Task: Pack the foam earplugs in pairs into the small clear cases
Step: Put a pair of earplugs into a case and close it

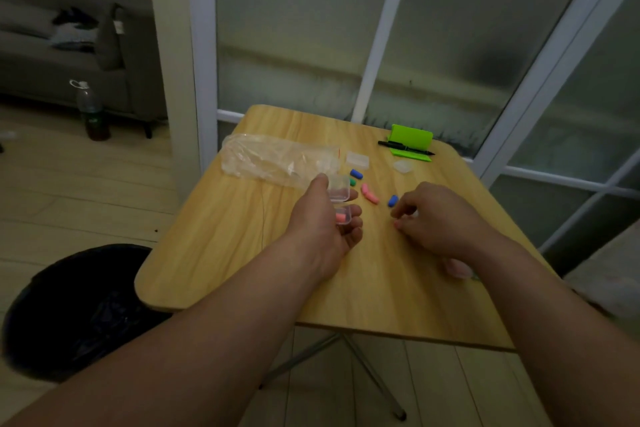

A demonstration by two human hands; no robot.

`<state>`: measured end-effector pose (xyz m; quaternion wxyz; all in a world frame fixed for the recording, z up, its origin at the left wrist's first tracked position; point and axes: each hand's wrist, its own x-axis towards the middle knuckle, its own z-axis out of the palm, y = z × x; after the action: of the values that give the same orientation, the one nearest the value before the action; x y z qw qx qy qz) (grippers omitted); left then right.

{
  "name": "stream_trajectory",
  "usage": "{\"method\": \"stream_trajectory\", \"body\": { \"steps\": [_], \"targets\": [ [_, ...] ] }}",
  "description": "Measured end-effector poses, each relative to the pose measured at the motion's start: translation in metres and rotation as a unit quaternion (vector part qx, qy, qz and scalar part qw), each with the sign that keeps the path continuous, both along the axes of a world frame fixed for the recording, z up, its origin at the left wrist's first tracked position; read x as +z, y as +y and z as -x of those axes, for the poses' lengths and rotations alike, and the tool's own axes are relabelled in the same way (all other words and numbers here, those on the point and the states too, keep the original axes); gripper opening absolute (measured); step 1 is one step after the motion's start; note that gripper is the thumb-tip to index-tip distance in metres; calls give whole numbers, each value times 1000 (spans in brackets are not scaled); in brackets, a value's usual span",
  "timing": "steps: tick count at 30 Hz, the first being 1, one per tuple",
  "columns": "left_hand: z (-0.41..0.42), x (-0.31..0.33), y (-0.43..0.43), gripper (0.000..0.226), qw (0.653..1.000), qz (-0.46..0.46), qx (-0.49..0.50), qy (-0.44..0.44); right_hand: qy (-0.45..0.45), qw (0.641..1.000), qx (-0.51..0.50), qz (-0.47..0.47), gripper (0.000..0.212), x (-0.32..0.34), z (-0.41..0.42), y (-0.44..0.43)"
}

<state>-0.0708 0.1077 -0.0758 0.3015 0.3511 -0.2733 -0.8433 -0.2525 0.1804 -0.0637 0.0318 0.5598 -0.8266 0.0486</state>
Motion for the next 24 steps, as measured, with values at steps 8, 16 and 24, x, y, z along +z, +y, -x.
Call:
{"method": "stream_trajectory", "body": {
  "steps": [8,16,24],
  "targets": [
    [0,-1,0,54,1000,6,-6,-1,0,999,49,17,9,-5,-2,-6],
    [2,-4,-3,55,1000,10,-27,9,-103,976,66,178,8,-9,-20,-14],
    [21,-15,-3,65,994,-10,-77,78,-232,933,66,267,13,-10,-70,-13]
  ]
}}
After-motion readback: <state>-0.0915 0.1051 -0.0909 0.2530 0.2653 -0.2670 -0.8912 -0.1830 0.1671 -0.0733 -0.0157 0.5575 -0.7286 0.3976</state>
